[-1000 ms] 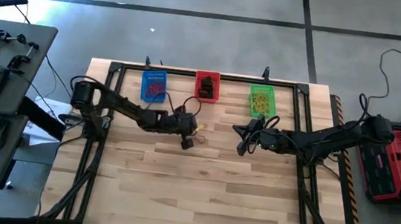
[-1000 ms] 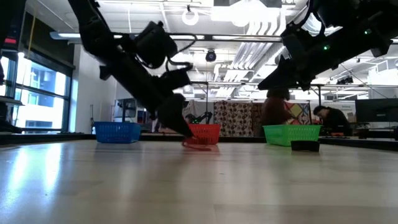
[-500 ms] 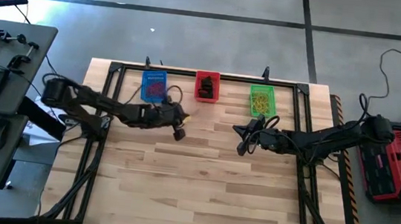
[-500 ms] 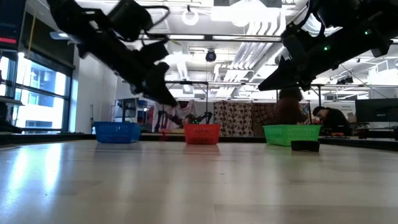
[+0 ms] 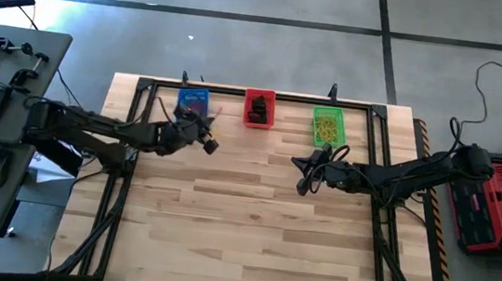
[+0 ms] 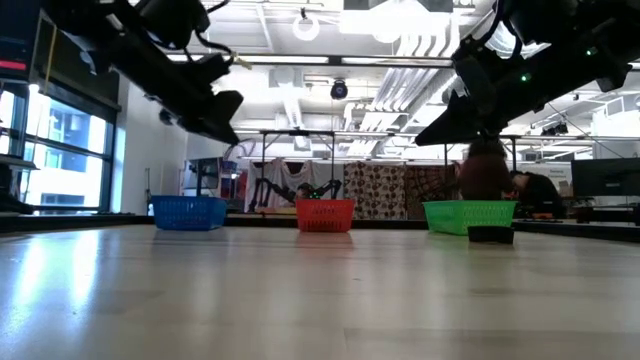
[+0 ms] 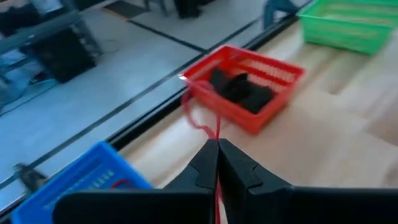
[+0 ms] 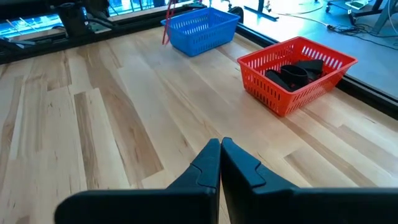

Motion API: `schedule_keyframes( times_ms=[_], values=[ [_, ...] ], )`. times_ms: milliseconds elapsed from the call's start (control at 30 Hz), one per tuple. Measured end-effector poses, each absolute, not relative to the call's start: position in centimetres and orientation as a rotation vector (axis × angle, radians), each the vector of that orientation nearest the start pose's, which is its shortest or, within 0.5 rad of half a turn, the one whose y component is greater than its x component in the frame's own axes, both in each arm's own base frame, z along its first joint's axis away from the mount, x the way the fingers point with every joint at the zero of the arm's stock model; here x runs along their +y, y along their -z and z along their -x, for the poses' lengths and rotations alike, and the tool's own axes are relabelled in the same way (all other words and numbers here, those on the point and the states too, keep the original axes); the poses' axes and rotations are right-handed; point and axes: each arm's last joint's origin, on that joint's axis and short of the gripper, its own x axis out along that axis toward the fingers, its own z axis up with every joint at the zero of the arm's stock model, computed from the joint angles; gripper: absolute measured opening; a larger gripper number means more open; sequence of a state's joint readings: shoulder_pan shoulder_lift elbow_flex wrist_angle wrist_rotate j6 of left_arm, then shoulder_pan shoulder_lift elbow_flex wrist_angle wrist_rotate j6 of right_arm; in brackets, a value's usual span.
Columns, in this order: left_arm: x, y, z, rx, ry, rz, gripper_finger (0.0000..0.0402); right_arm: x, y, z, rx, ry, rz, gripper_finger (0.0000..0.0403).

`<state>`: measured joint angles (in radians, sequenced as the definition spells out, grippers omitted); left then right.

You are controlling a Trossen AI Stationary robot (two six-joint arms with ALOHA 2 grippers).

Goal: Sort rubber bands into baskets
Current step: Put the red rubber band into the blue bin

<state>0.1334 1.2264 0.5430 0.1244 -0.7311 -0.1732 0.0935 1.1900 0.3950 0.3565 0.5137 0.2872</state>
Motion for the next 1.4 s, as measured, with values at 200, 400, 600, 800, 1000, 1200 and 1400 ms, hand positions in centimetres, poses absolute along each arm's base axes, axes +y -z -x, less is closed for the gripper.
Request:
schedule_keyframes(
  times_ms=[200,400,600,800,1000,1200,1400],
  values=[
    [7.1,-19.1,-21.2,0.493,-1.014,0.004,0.0000,0.6,-17.6,-22.1,0.359,0.469,-0.147,0.0000],
    [8.7,-18.6,-19.6,0.498,-1.142,0.018,0.0000,0.6,-17.6,-22.1,0.359,0.469,-0.146,0.0000],
    [10.1,-18.9,-19.1,0.491,-1.208,0.000,0.0000,0.6,-17.6,-22.1,0.359,0.469,-0.147,0.0000],
    [11.6,-18.8,-18.4,0.494,-1.223,0.049,0.0000,0.6,-17.6,-22.1,0.358,0.470,-0.149,0.0000],
    [13.0,-17.6,-18.1,0.551,-1.225,0.089,0.0000,0.6,-17.6,-22.1,0.359,0.469,-0.148,0.0000],
    [14.4,-15.3,-18.0,0.668,-1.191,0.147,0.0000,0.6,-17.6,-22.1,0.358,0.469,-0.147,0.0000],
    [16.1,-14.9,-18.0,0.781,-1.073,0.241,0.0000,0.6,-17.6,-22.1,0.358,0.469,-0.147,0.0000]
  ],
)
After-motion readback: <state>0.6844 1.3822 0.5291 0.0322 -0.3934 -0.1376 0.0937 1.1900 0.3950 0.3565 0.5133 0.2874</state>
